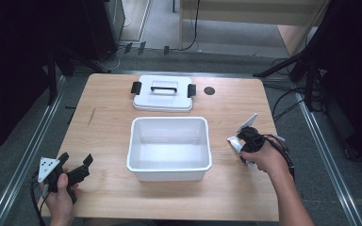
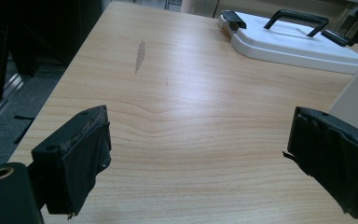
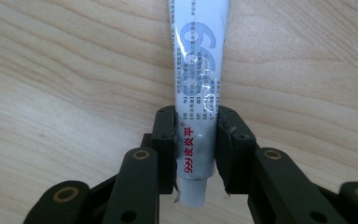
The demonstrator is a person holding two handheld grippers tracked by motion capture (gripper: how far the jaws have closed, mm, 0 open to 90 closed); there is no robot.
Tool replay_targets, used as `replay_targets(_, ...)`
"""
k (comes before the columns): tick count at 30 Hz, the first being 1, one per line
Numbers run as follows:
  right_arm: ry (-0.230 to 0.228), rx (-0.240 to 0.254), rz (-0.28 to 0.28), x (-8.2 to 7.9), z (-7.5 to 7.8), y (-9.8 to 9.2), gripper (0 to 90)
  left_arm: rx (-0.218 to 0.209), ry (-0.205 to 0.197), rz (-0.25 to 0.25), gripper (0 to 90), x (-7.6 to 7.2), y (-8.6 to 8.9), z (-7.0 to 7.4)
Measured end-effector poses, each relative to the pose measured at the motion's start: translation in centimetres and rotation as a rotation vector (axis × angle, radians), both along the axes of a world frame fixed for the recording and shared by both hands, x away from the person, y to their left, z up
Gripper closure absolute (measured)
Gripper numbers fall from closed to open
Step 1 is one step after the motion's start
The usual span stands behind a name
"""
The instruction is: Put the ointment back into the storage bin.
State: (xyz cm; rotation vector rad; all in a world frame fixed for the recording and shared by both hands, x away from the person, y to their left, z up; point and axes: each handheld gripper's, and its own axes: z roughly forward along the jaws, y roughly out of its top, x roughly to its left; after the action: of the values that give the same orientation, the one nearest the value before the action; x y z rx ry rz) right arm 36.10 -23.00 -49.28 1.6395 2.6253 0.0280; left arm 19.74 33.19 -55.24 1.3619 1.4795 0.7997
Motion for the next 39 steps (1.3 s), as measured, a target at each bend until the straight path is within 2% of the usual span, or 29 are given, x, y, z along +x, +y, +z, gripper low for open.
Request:
replay_targets(7,-0.010,0.037,0.003,0.0,1.6,0.3,72.4,-0.010,-0.003,-0.001,6.8,0.0,0.1,0.0)
replay_targets(14,-0.022,0.045,0.031,0.1,3.3,1.2,72.4,-0.010,-0.003,-0.001,6.8,0.0,0.1,0.0)
replay_targets(20,-0.031,0.051,0.035,0.3,4.5,1.6,72.4,-0.011,-0.002,-0.002,6.8,0.0,0.1,0.0)
replay_targets(25,-0.041,0.077,0.024,0.4,5.6,2.1,72.5,-0.011,-0.002,-0.003,6.8,0.0,0.1,0.0)
replay_targets(39,-0.070,0.088,0.047,0.7,8.5,3.6,72.5,-0.015,-0.002,-0.004,6.8,0.0,0.1,0.0)
